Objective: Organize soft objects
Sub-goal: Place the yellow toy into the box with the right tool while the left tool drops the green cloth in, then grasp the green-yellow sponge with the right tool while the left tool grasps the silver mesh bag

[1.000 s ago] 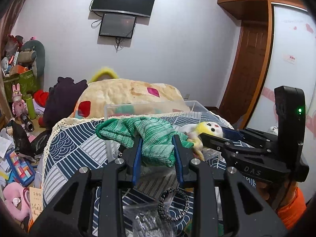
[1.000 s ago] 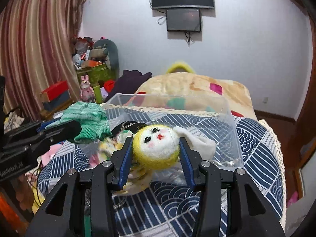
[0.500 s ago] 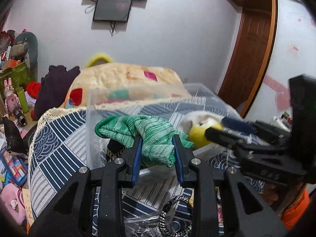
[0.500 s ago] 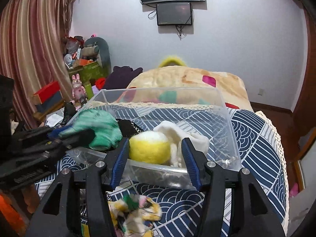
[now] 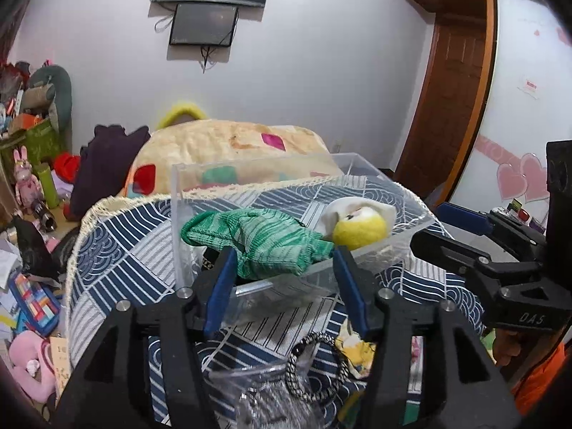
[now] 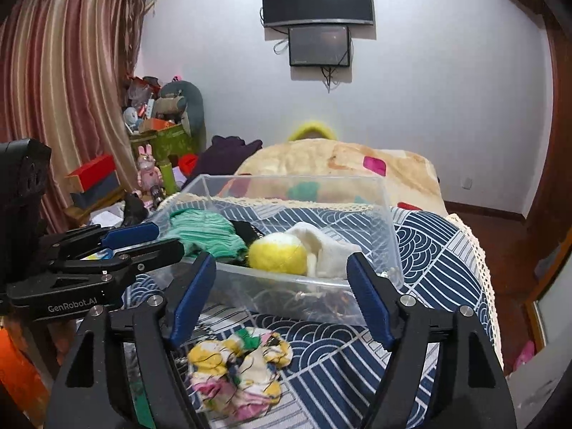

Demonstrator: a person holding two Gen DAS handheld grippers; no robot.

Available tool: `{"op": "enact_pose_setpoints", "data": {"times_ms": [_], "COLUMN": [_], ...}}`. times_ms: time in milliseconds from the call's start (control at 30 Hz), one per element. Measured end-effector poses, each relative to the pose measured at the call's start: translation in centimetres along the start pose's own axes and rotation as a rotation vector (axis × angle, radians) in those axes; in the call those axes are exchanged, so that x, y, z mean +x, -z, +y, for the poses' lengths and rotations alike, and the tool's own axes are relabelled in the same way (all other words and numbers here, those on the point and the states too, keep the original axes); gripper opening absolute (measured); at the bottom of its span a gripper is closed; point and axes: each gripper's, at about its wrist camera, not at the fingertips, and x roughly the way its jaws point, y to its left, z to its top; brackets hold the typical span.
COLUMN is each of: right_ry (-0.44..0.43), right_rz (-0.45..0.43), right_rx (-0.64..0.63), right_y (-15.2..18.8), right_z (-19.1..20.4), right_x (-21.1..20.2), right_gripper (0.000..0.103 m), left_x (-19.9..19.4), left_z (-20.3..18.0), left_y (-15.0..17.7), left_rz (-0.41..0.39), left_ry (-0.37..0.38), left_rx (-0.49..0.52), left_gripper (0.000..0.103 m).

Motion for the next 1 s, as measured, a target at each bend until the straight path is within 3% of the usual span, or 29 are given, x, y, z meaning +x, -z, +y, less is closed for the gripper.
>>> {"op": "enact_pose_setpoints", "data": {"times_ms": [367, 733, 1000], "right_ry": [-0.037, -0.117, -0.176], "right_rz": [-0.026, 0.084, 0.164], "right_rx": [-0.026, 0.04, 0.019], "right_y": [1.5, 6.1, 8.0], "right_z": [2.4, 3.6, 5.2], "right_x": [-2.4, -0.9, 0.1], "right_gripper": [0.076, 0.076, 0.072], "left_x": [-5.2, -5.1, -3.6], "left_z": [0.1, 0.9, 1.4], "left_y": [2.1, 7.6, 10.7], "left_rz": [-0.021, 0.104, 0.184], "left_ry": [-0.037, -0.101, -0.083], "left_rx": [-0.014, -0.02, -0.076], "left_gripper": [0.089, 0.09, 0.085]}}
